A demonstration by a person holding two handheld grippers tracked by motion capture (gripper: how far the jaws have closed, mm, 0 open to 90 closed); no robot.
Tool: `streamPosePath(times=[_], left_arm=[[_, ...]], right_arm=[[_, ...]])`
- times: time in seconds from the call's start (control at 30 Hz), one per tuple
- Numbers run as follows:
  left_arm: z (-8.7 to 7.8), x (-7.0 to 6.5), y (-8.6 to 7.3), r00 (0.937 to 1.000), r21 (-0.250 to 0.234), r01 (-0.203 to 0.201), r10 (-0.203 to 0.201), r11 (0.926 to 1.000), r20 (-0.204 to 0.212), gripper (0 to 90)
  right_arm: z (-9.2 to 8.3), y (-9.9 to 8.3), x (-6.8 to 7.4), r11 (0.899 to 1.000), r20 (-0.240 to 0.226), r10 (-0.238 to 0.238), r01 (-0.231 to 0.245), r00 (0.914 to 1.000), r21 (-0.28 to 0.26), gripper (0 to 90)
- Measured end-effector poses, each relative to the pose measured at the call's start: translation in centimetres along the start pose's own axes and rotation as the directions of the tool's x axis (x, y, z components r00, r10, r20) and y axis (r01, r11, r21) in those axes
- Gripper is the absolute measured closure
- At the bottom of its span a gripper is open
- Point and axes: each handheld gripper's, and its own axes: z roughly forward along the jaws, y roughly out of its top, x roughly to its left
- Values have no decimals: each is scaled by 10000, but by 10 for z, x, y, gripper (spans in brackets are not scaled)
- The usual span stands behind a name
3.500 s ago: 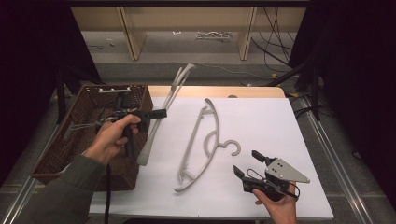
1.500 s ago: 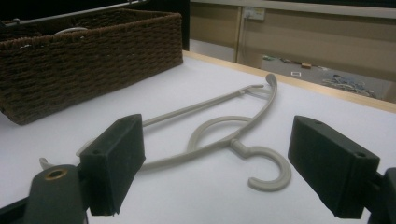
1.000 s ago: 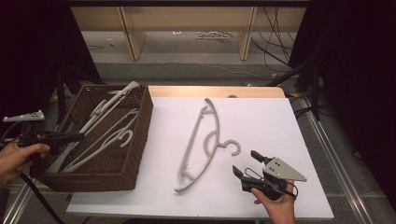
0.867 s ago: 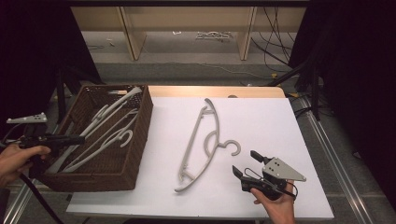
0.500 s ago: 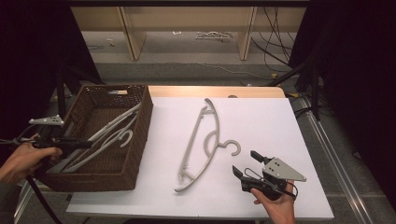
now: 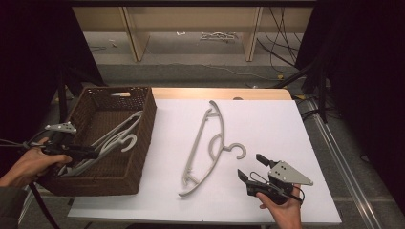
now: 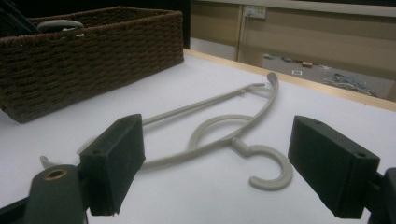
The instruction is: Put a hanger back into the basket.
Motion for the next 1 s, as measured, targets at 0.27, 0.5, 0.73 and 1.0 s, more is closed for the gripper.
streamPosePath(times=[0.27,0.5,0.73,1.0], left_arm=[[-14,-28,24,9885,-1145,318,-482,9929,-1430,349],[-15,-81,49,9854,-2906,389,-850,9560,-1476,267],[-1,-117,58,9870,-3354,202,-723,9419,-1438,228],[9,-147,67,9846,-3823,-254,-430,9237,-1694,211]], right_arm=[[0,0,0,10000,51,-4,4,10000,-10,195],[0,0,0,10000,8,9,-8,10000,-96,195],[-2,1,0,9999,97,-95,96,9999,-32,194],[-1,0,0,9999,61,-25,25,10000,-97,194]])
